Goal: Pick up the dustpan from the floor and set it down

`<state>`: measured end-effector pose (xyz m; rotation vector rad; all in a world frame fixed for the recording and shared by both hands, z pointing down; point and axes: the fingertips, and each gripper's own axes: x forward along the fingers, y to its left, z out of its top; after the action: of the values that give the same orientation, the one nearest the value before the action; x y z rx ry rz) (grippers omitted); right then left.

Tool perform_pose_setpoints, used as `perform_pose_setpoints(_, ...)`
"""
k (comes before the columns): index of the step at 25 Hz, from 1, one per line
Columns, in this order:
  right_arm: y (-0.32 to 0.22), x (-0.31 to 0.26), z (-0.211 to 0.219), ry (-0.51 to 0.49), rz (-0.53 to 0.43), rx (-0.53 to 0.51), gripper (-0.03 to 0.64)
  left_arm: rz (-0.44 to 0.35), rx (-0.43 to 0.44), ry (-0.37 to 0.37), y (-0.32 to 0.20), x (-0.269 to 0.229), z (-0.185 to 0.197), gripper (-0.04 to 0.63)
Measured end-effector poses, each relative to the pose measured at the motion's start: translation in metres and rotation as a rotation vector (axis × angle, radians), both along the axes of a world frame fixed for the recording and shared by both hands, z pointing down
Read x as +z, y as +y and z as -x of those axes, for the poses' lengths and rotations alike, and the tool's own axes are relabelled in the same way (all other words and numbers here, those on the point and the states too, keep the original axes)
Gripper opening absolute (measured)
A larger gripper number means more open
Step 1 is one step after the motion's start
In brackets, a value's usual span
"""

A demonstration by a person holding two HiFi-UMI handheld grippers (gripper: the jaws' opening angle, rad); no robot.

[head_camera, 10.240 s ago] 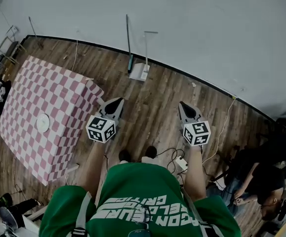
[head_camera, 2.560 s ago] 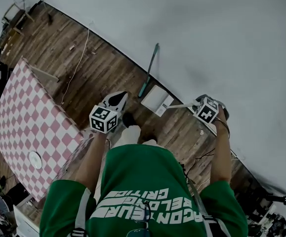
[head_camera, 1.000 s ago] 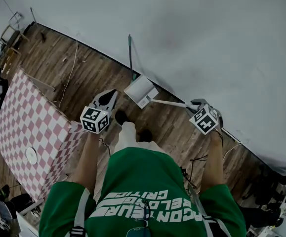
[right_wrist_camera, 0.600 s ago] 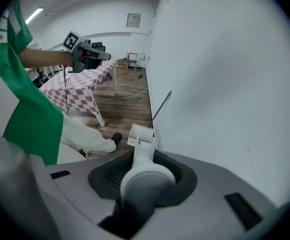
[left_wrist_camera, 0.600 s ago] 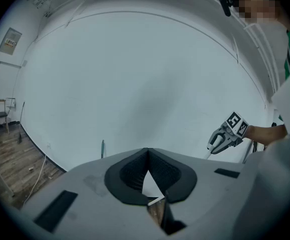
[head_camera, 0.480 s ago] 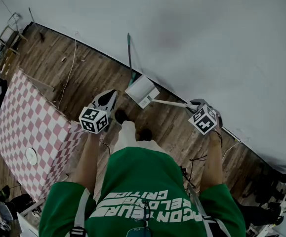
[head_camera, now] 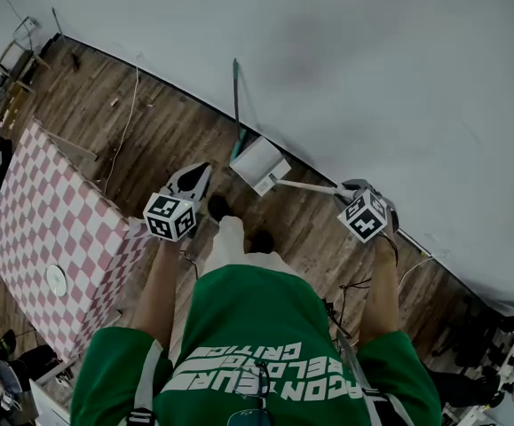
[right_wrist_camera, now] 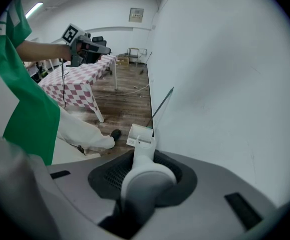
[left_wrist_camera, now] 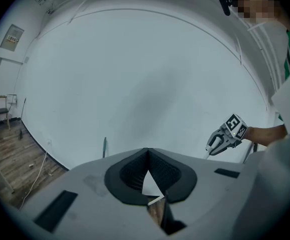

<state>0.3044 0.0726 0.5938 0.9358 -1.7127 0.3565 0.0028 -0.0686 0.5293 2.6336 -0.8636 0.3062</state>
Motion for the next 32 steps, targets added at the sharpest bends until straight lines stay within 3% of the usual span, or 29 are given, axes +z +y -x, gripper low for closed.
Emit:
perform_pose_setpoints(20, -0.095, 0.043, 0.03, 0.104, 0.124, -0.065, 0.118, 0.066, -0.03, 0.018, -0.098, 0.025, 0.031, 0.003)
perform_pose_setpoints(32, -0.164, 0.073, 0.061, 0.152, 0.185, -0.088, 0.12, 0.114, 0.018, 0.052, -0.158, 0.041, 0.034, 0.003)
